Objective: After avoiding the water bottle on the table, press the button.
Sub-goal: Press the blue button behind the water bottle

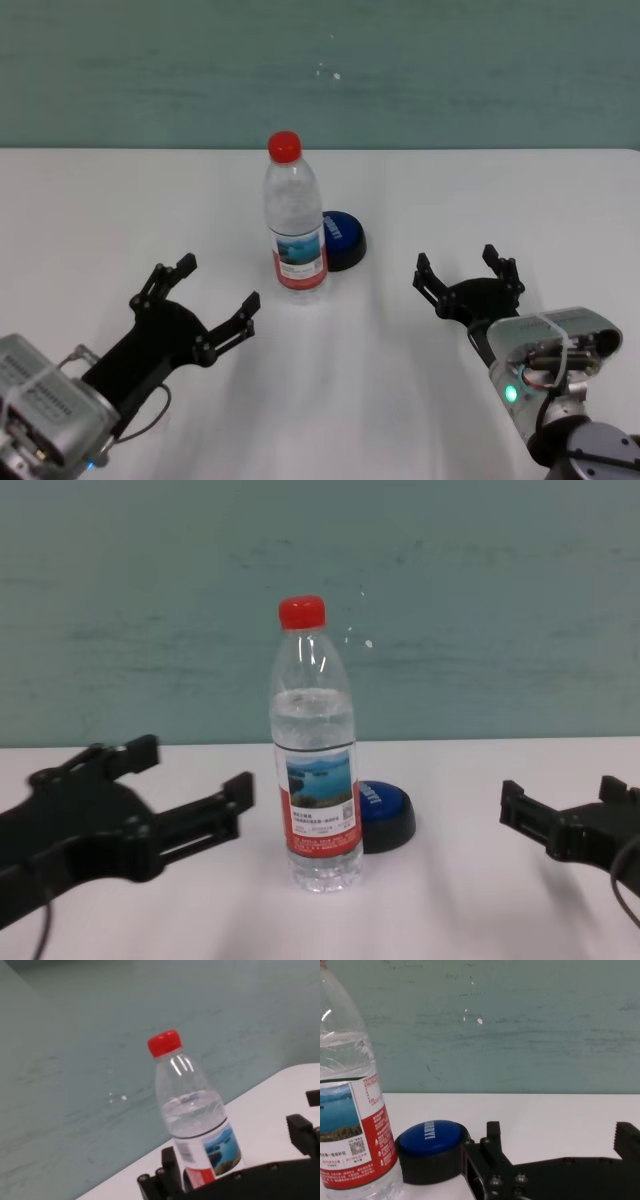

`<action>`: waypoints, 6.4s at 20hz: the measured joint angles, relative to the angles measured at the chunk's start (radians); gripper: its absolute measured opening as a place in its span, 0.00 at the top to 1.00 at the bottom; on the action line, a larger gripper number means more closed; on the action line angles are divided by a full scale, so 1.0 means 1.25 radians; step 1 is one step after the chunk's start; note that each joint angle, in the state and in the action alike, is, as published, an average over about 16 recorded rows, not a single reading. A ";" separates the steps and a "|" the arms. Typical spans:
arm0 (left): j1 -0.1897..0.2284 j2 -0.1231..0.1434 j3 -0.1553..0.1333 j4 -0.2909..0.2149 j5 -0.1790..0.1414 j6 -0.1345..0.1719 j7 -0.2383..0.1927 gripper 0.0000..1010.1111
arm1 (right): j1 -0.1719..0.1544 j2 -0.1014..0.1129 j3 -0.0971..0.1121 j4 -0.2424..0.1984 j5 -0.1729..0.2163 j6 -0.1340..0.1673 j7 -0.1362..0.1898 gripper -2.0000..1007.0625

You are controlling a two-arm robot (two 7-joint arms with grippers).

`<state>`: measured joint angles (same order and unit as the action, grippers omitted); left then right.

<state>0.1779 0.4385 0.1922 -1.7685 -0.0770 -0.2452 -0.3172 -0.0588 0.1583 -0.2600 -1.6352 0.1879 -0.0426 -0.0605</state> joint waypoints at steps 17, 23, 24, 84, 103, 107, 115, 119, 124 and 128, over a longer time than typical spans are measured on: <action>0.172 0.006 -0.130 -0.085 -0.031 -0.047 0.005 0.01 | 0.000 0.000 0.000 0.000 0.000 0.000 0.000 0.00; 0.193 0.006 -0.168 -0.073 -0.051 -0.065 -0.011 0.01 | 0.000 0.000 0.000 0.000 0.000 0.000 0.000 0.00; 0.195 0.005 -0.171 -0.071 -0.052 -0.067 -0.012 0.01 | 0.000 0.000 0.000 0.000 0.000 0.000 0.000 0.00; -0.166 0.038 -0.077 0.246 -0.128 -0.046 -0.136 0.01 | 0.000 0.000 0.000 0.000 0.000 0.000 0.000 0.00; -0.399 -0.009 0.036 0.501 -0.135 -0.083 -0.198 0.01 | 0.000 0.000 0.000 0.000 0.000 0.000 0.000 0.00; -0.446 -0.028 0.058 0.564 -0.136 -0.100 -0.218 0.01 | 0.000 0.000 0.000 0.000 0.000 0.000 0.000 0.00; -0.544 -0.072 0.100 0.705 -0.136 -0.144 -0.264 0.01 | 0.000 0.000 0.000 0.000 0.000 0.000 0.000 0.00; -0.580 -0.092 0.115 0.763 -0.135 -0.163 -0.280 0.01 | 0.000 0.000 0.000 0.000 0.000 0.000 0.000 0.00; -0.600 -0.105 0.123 0.797 -0.134 -0.172 -0.286 0.01 | 0.000 0.000 0.000 0.000 0.000 0.000 0.000 0.00; -0.599 -0.105 0.124 0.799 -0.133 -0.171 -0.283 0.01 | 0.000 0.000 0.000 0.000 0.000 0.000 0.000 0.00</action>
<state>-0.5708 0.3075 0.3472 -0.7698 -0.2430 -0.4589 -0.6715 -0.0588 0.1583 -0.2600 -1.6351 0.1879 -0.0426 -0.0606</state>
